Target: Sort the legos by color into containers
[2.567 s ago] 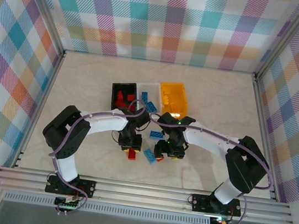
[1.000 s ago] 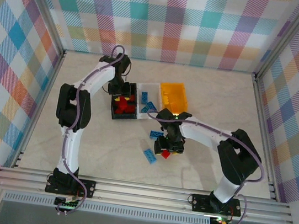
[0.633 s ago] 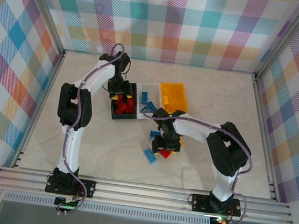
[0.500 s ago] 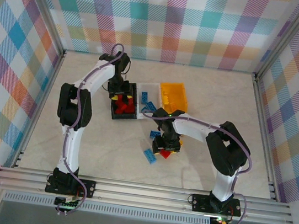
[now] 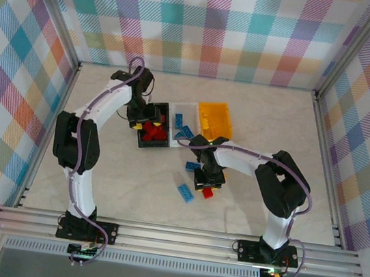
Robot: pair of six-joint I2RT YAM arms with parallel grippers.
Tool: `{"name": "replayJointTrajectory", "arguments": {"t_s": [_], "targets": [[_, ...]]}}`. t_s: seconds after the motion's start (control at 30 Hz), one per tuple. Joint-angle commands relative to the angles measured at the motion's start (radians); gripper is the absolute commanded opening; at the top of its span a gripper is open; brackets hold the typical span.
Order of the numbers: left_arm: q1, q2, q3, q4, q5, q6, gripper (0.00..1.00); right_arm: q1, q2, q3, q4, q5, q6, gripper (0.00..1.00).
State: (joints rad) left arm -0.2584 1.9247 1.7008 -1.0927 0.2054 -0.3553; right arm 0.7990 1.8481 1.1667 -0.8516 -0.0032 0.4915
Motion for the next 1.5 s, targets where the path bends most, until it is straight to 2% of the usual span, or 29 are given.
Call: {"name": "replayJointTrajectory", "arguments": {"t_s": [0.0, 0.1, 0.2, 0.33, 0.6, 0.77, 0.87, 1.03, 1.13, 1.27, 1.47], "targets": [[-0.001, -0.077, -0.052, 0.006, 0.015, -0.021, 0.65, 0.016, -0.008, -0.022, 0.010, -0.012, 0.005, 0.38], [-0.001, -0.119, -0.091, 0.013, 0.017, -0.029, 0.65, 0.016, -0.025, -0.027, 0.010, -0.014, 0.007, 0.39], [-0.002, -0.150, -0.120, 0.017, 0.024, -0.037, 0.66, 0.016, -0.037, -0.031, -0.002, -0.027, 0.007, 0.48], [-0.004, -0.175, -0.151, 0.026, 0.028, -0.044, 0.67, 0.016, -0.062, -0.058, -0.010, -0.033, 0.017, 0.51], [-0.007, -0.199, -0.192, 0.034, 0.031, -0.050, 0.68, 0.019, -0.076, -0.108, 0.009, -0.029, 0.026, 0.40], [-0.007, -0.217, -0.210, 0.030, 0.027, -0.050, 0.69, 0.019, -0.092, -0.089, 0.008, -0.009, 0.021, 0.29], [-0.007, -0.235, -0.223, 0.025, 0.028, -0.049, 0.69, 0.019, -0.107, -0.048, -0.026, -0.003, 0.017, 0.28], [-0.007, -0.301, -0.249, 0.005, 0.021, -0.052, 0.70, 0.018, -0.163, 0.100, -0.088, -0.001, 0.013, 0.28], [-0.007, -0.370, -0.296, -0.003, 0.031, -0.065, 0.70, 0.011, -0.141, 0.232, -0.091, -0.031, 0.001, 0.29], [-0.007, -0.485, -0.400, -0.007, 0.039, -0.097, 0.71, -0.003, -0.030, 0.429, -0.045, -0.106, -0.001, 0.29], [-0.008, -0.658, -0.552, -0.019, 0.026, -0.154, 0.72, -0.009, 0.233, 0.795, -0.039, -0.179, -0.023, 0.29]]}}
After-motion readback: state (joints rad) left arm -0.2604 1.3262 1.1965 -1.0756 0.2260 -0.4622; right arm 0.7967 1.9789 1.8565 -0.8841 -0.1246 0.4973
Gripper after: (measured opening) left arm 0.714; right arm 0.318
